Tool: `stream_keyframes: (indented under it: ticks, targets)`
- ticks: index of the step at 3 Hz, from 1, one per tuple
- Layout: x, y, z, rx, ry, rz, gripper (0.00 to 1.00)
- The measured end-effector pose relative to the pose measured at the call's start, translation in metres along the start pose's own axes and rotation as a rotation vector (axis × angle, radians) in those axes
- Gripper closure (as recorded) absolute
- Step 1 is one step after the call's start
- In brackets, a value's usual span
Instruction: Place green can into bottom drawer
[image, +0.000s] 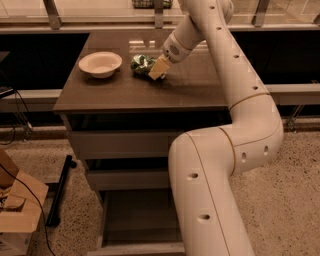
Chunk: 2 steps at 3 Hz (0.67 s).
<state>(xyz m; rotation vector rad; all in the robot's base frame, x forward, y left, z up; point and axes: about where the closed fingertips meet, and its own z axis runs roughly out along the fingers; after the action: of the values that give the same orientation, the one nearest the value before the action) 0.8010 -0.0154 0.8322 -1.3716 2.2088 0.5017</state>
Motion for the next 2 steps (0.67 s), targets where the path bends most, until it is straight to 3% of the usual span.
stream_keyframes:
  ticks: [1, 2]
  targets:
    - [0.0123, 0.0162, -0.0726, 0.005, -0.002, -0.005, 1.00]
    - [0.0123, 0.0162, -0.0725, 0.006, -0.002, -0.005, 1.00]
